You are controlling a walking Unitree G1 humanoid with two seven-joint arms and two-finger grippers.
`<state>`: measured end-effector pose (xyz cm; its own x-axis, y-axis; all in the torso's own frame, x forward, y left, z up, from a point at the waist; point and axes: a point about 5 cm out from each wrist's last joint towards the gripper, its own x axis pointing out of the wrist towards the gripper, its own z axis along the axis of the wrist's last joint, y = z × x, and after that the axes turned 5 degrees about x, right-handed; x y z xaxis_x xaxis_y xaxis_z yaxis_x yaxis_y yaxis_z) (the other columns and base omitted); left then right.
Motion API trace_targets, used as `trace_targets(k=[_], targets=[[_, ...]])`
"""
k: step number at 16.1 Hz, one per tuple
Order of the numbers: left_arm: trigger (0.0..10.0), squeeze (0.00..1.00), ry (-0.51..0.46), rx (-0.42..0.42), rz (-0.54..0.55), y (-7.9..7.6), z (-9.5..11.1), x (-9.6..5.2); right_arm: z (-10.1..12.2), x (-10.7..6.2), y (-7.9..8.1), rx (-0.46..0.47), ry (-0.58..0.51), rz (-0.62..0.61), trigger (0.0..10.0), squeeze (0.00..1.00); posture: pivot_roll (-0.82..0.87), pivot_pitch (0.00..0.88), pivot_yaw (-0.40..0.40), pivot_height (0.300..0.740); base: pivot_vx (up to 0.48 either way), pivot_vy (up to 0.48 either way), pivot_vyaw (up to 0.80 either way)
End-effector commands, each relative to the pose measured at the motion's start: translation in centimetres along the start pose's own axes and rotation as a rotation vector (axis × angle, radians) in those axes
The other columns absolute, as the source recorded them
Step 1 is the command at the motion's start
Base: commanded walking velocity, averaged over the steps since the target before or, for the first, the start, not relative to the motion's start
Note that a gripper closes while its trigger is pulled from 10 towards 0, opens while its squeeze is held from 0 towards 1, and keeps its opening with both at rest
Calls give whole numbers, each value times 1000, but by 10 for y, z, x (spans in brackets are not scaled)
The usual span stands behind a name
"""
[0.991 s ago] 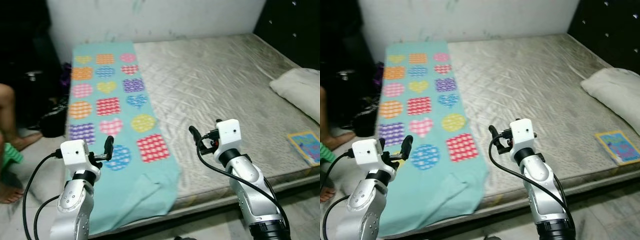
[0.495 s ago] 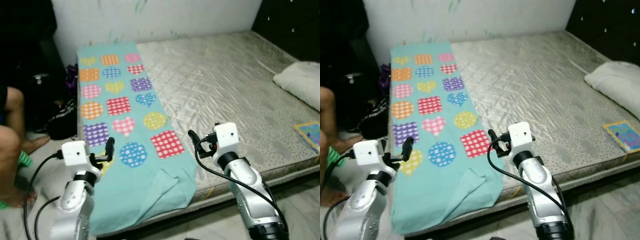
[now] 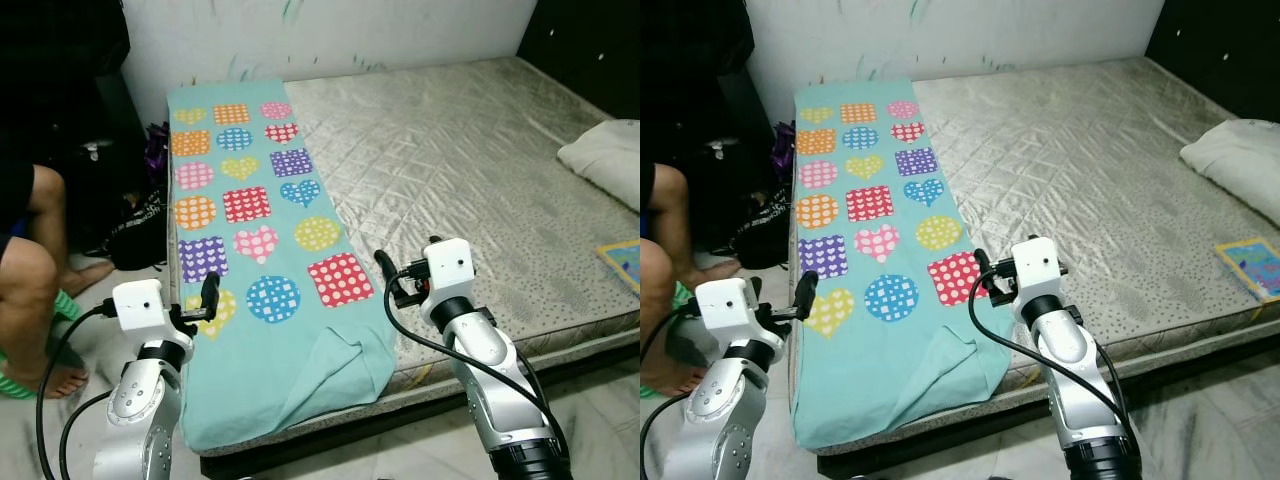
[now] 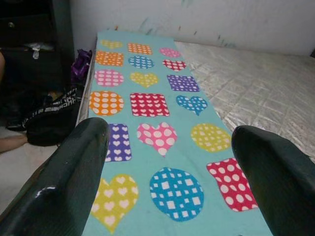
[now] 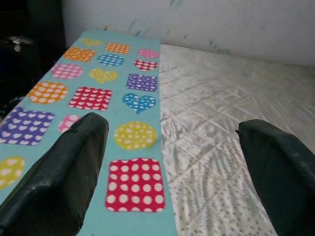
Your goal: Clean up the room
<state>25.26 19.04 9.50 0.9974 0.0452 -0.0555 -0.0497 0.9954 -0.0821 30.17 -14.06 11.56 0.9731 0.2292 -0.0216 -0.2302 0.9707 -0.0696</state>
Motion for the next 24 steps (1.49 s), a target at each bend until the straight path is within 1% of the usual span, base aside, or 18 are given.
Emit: trace_targets(k=[1,2,18,20,24], targets=[[10000,0,4,6,-5,0,1,1,-1,2,-4,18,26,-7,10000,0,-147,83,10,740,0,0,0],[10000,0,4,5,-7,0,1,1,-1,2,-3,30,34,8,10000,0,-147,83,10,740,0,296,0],[10000,0,4,5,-7,0,1,1,-1,2,-3,30,34,8,10000,0,-147,83,10,740,0,296,0],[10000,0,54,-15,33,7,-7,-2,-1,3,4,87,43,60,10000,0,-139,99,20,740,0,0,0],[10000,0,59,-10,36,9,-8,-2,-2,1,5,92,48,62,10000,0,-141,108,24,740,0,0,0]])
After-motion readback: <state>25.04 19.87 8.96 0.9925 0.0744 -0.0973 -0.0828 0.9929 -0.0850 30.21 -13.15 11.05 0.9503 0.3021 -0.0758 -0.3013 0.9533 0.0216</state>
